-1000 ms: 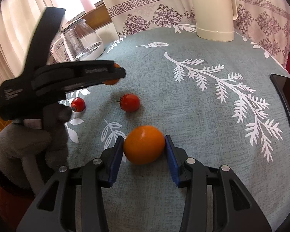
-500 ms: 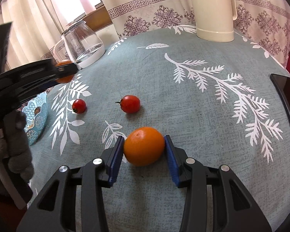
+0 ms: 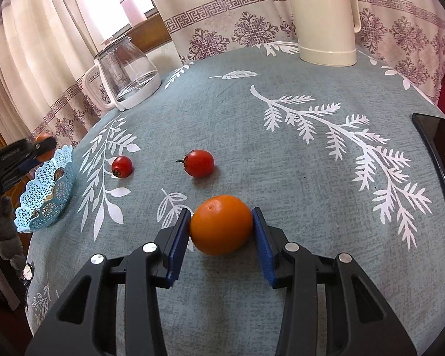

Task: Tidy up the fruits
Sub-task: 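Carry the tangerine into the blue basket with the left gripper and release, then carry the large orange toward the blue basket with the right gripper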

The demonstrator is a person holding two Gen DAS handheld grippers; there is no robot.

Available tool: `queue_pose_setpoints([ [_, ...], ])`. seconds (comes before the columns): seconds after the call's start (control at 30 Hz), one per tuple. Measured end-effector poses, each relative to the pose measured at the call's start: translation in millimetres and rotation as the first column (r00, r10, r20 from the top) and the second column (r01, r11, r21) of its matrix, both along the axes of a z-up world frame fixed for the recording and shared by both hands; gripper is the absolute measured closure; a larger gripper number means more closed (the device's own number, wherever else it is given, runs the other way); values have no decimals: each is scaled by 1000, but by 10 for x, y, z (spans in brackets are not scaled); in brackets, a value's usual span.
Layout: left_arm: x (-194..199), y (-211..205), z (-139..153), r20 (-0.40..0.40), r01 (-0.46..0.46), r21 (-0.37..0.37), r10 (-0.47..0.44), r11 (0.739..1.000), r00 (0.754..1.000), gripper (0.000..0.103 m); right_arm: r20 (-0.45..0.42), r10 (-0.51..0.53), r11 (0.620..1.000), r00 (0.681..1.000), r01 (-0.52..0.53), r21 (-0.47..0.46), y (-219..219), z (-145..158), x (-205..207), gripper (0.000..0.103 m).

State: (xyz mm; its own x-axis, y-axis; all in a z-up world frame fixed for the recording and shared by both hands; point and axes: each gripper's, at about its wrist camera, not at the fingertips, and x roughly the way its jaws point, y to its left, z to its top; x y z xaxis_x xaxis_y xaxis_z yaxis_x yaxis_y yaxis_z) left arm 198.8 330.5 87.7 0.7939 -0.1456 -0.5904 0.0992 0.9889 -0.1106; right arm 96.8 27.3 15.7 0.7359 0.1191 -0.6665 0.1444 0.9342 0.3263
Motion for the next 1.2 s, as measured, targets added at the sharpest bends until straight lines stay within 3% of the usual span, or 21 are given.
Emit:
queue_pose_setpoints([
  [0.53,3,893,-67,-13,-193,4,193,981,981,64,-8,-7,1000,1000,7,-11,2,-8,12,61],
  [0.57,3,921,-72,-12,-201,2,201,980,980,61,-9,-7,1000,1000,7,-12,2,-11,13,61],
  [0.67,-32,1034,-58,2,-235,-15,235,972,972,35,-9,-7,1000,1000,7,-12,4,-11,14,61],
  [1.2,-270,1425,-98,14,-313,-43,314,949,949,32,-7,13,1000,1000,-13,8,37,53,18,61],
])
